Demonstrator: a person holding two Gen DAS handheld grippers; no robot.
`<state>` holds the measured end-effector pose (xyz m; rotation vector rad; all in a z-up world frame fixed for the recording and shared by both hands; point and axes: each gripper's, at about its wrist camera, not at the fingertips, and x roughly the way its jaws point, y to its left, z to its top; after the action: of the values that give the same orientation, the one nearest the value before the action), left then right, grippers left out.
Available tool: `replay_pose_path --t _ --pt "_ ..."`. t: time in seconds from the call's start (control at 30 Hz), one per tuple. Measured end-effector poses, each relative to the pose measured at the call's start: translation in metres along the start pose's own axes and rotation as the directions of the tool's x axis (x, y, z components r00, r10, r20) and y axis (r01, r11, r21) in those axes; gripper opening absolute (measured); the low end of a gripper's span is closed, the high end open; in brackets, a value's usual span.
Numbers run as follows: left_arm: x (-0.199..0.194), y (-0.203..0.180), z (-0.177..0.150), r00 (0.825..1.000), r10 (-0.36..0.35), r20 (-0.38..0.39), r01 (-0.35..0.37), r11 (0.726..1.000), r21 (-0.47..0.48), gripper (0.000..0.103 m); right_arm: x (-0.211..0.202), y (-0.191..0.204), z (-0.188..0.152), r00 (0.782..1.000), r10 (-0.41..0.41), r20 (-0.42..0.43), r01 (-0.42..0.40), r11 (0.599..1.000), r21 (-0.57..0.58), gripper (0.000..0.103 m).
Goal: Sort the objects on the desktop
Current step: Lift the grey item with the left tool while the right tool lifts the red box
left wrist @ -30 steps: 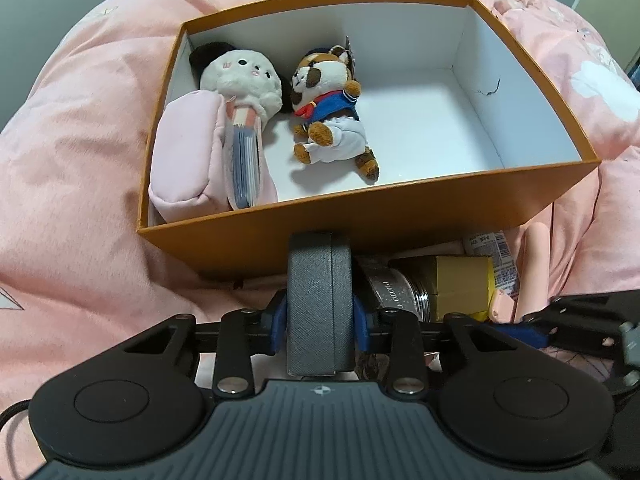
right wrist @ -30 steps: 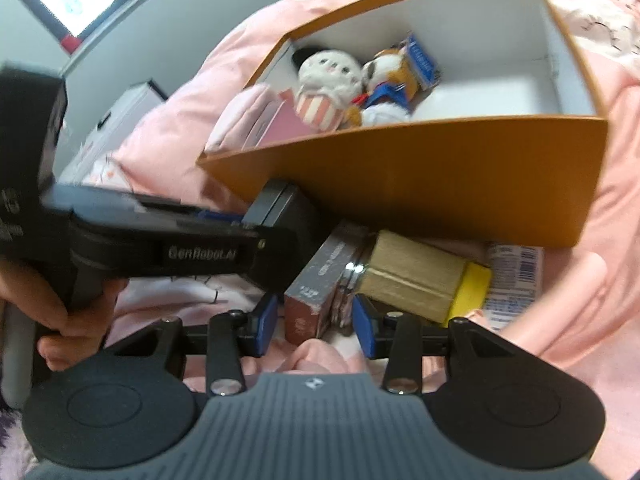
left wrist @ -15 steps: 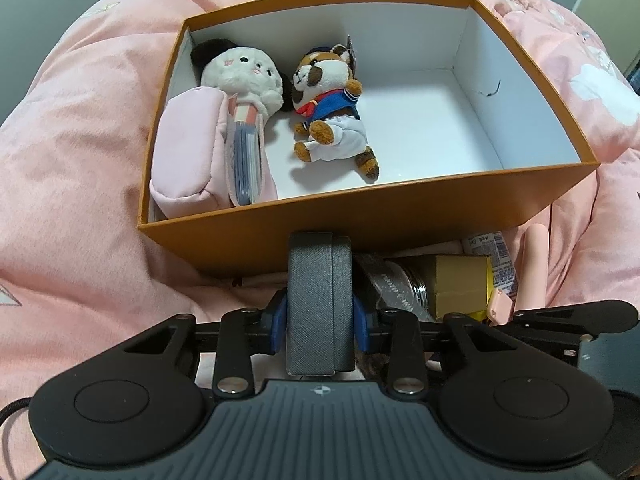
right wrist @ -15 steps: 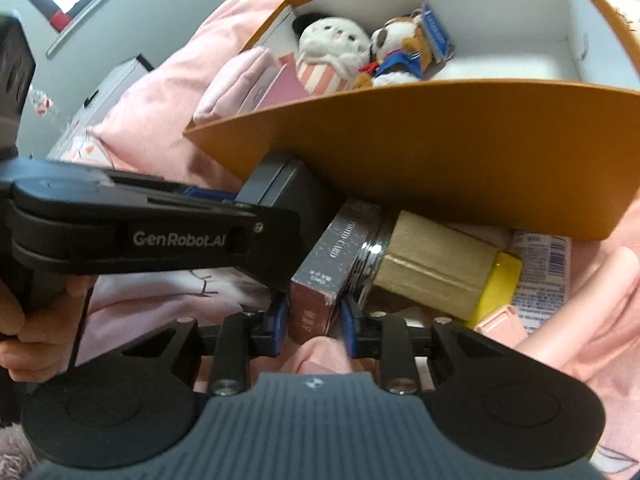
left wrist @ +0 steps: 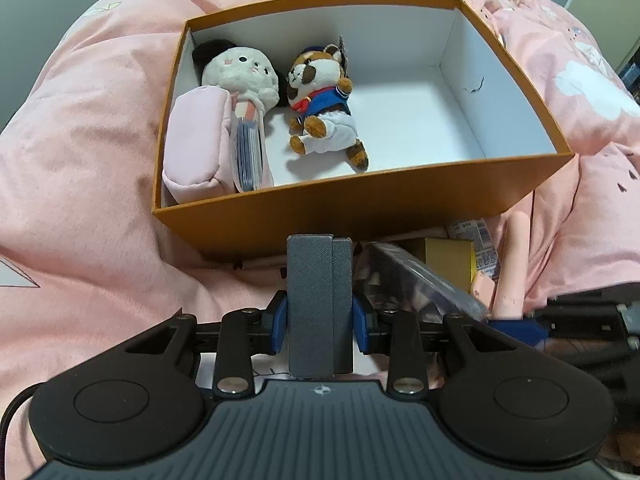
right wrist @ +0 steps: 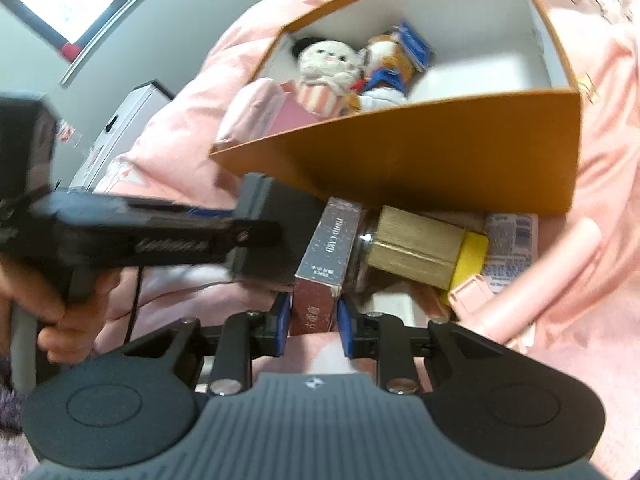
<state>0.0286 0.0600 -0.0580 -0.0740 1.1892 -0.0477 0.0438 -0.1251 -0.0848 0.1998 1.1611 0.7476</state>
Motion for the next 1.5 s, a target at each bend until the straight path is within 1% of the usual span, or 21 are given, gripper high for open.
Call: replay_pose_path --t 0.07,0.13,0.23,0.33,0.4,0.47,0.57,0.73,0.87,0.97,1.1,1.27,1.37,1.5 --pt "0.003 0.000 -0.001 1.000 0.012 -0.005 -0.012 1.000 0.003 0.037 0.003 -0.004 0.001 1.000 -0.025 0.016 0.025 1.000 0.013 0.025" --pt "0.005 0.002 -0.002 1.000 0.023 -0.009 -0.023 1.000 -0.001 0.037 0.008 -0.005 0.004 0.999 -0.031 0.018 0.030 0.999 0.018 0.025" --pt "0.007 0.006 -0.002 1.000 0.017 -0.012 -0.017 1.000 -0.018 0.037 0.017 -0.003 0.007 0.999 -0.039 0.023 0.039 0.999 0.012 0.026" --pt "0.008 0.008 -0.002 1.000 0.013 -0.010 -0.013 1.000 -0.025 0.037 0.025 0.002 0.009 0.997 -0.076 0.027 0.077 0.997 -0.017 0.034" --pt "0.008 0.007 -0.002 1.000 0.014 -0.009 -0.014 1.000 -0.021 0.037 0.029 0.004 0.009 0.996 -0.087 0.024 0.087 0.996 -0.029 0.035" --pt "0.010 0.007 -0.002 1.000 0.016 -0.008 -0.016 1.000 -0.017 0.037 0.033 0.003 0.008 0.997 -0.081 0.009 0.081 0.996 -0.031 0.035" --pt "0.009 0.006 -0.003 1.000 0.016 -0.004 -0.016 1.000 -0.012 0.037 0.033 0.000 0.006 0.999 -0.050 0.010 0.050 0.999 -0.011 0.026" --pt "0.000 0.000 -0.001 1.000 0.004 0.011 -0.004 1.000 0.011 0.037 0.016 0.000 0.007 0.998 -0.037 0.058 0.037 0.999 -0.002 0.025" --pt "-0.012 -0.005 0.001 0.999 -0.009 0.039 0.008 1.000 0.025 0.037 -0.001 -0.005 0.011 0.996 -0.005 0.089 0.003 1.000 0.024 0.025" --pt "-0.024 -0.005 0.004 0.997 -0.038 0.073 0.038 0.999 0.000 0.037 -0.015 -0.009 0.015 0.993 0.013 0.119 -0.018 0.999 0.042 0.024" --pt "-0.037 -0.005 0.009 0.992 -0.083 0.094 0.085 0.996 -0.016 0.037 -0.033 -0.014 0.021 0.986 0.022 0.167 -0.033 0.998 0.058 0.024" --pt "-0.052 -0.008 0.013 0.983 -0.139 0.122 0.141 0.990 -0.011 0.037 -0.056 -0.020 0.028 0.976 0.031 0.215 -0.051 0.995 0.086 0.024" --pt "-0.063 -0.005 0.016 0.973 -0.179 0.143 0.185 0.982 -0.026 0.037 -0.070 -0.023 0.033 0.967 0.043 0.249 -0.069 0.993 0.096 0.024" --pt "-0.081 0.005 0.023 0.953 -0.235 0.190 0.248 0.968 -0.047 0.037 -0.088 -0.024 0.040 0.949 0.059 0.308 -0.096 0.990 0.105 0.024"
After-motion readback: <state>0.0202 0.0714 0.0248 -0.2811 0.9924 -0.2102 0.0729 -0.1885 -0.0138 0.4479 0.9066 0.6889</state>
